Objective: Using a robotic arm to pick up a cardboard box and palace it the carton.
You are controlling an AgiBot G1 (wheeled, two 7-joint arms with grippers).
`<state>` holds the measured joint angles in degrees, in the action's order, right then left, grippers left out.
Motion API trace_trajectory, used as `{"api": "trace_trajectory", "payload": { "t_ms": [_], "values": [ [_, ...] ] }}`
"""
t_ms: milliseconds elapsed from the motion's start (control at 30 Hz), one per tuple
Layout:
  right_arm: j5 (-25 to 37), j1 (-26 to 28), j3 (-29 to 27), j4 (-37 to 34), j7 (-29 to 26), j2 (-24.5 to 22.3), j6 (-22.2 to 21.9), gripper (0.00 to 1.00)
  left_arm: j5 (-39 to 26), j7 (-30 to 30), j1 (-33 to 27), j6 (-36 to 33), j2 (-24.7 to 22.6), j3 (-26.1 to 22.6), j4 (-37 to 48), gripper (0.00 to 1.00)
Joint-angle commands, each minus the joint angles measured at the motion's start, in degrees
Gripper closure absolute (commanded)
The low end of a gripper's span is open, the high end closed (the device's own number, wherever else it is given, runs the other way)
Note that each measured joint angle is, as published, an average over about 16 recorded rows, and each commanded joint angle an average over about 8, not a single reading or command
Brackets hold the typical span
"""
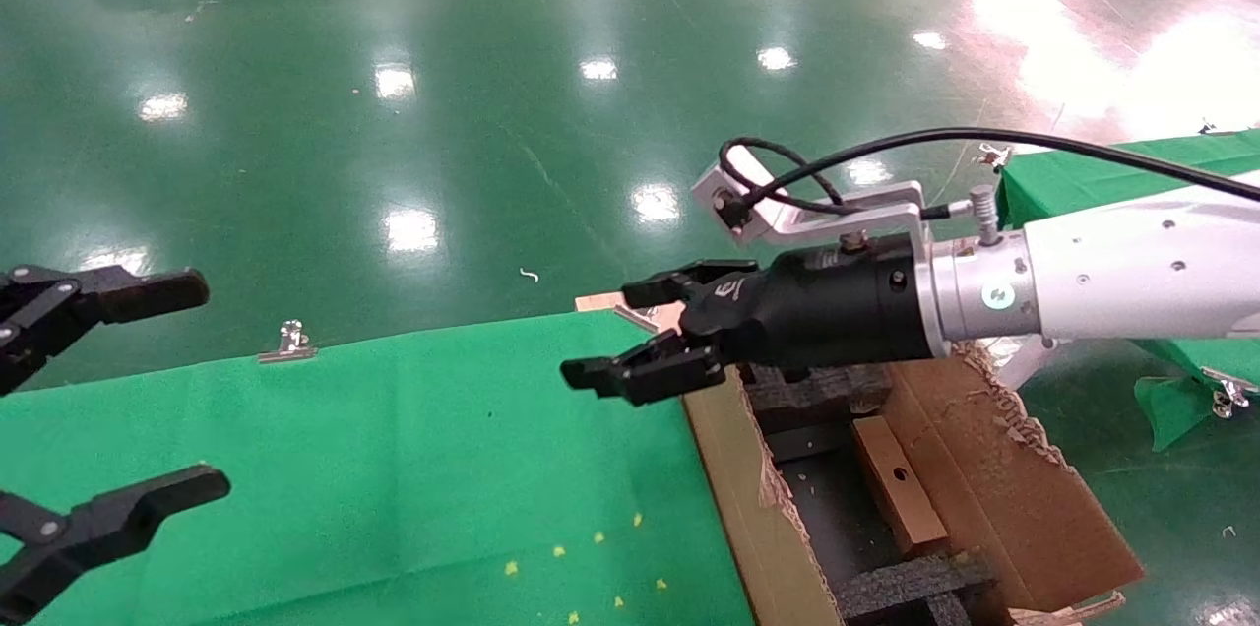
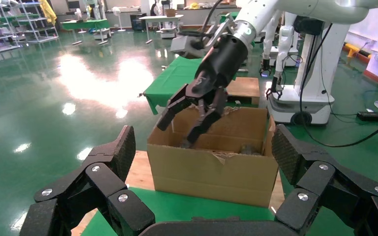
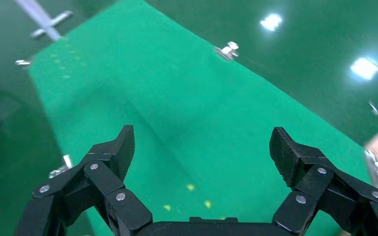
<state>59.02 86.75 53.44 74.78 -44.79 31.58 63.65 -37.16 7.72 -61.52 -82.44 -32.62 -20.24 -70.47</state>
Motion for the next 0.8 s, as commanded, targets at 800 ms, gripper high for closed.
{"api": "trace_trajectory", "payload": {
  "t_ms": [800],
  "values": [
    [-15.8,-23.2,-34.5,-1.1,31.4,3.2,20.3,0.0,0.0,0.0,0.0,0.0,0.0,0.0,0.0,0.0]
  ]
}}
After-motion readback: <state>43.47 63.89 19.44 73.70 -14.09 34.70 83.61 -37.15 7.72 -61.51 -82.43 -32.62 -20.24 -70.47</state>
